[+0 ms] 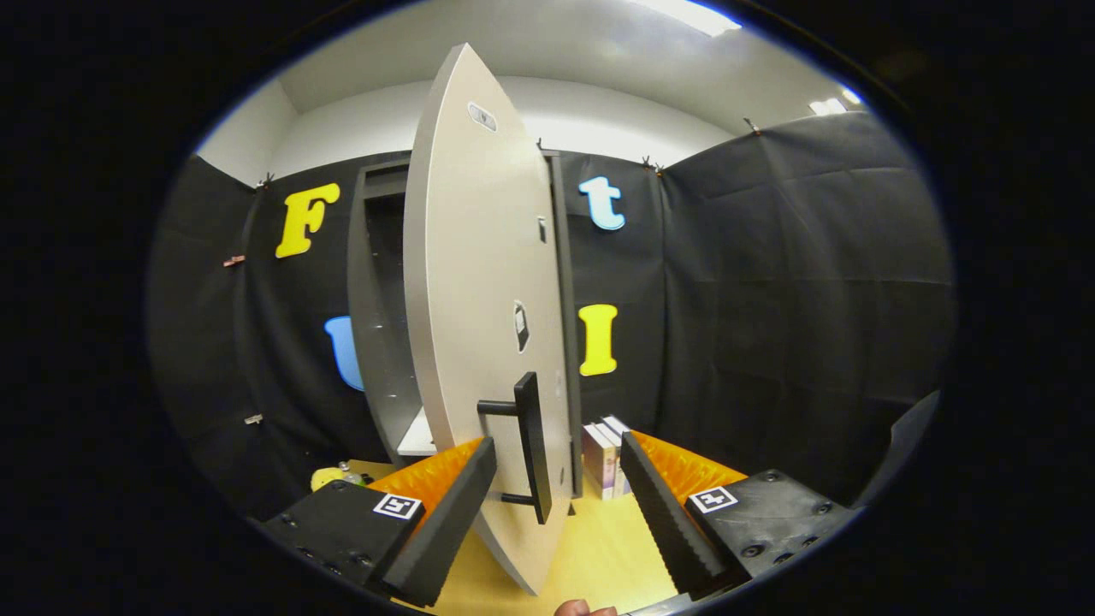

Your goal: Open the shoe cabinet door, grab the shoes and put them into the shoe cabinet, then close the shoe cabinet door.

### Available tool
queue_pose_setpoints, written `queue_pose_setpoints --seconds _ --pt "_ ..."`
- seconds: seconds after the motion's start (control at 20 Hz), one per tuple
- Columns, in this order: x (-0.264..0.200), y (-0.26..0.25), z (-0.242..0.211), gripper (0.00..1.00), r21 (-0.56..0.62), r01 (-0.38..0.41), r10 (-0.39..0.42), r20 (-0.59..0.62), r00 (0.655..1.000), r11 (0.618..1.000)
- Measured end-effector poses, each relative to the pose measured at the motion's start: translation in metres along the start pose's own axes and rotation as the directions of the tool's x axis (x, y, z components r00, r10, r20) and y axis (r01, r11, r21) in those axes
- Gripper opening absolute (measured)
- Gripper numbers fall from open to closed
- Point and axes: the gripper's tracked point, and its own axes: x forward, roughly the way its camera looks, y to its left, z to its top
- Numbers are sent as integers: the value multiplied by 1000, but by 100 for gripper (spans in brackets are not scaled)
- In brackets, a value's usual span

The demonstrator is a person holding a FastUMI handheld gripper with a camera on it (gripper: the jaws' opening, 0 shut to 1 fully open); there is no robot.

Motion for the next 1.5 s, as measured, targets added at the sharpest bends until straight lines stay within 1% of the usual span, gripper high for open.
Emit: queue_pose_setpoints --seconds 0.15,0.35,0.5,0.95,1.3,1.4,1.5 --pt "14 49 2 98 4 -118 118 -1 993 993" --pt "29 79 5 98 -7 -188 188 6 982 982" --pt "37 85 0 98 12 -197 197 -8 980 980" --pt "61 65 -11 98 -15 -163 163 -30 986 986" --pt "76 69 -20 98 -91 -207 206 -24 978 974" --pt "78 73 -21 98 -117 -229 228 -26 973 966" --pt "75 78 -22 98 -118 -253 251 -30 967 960"
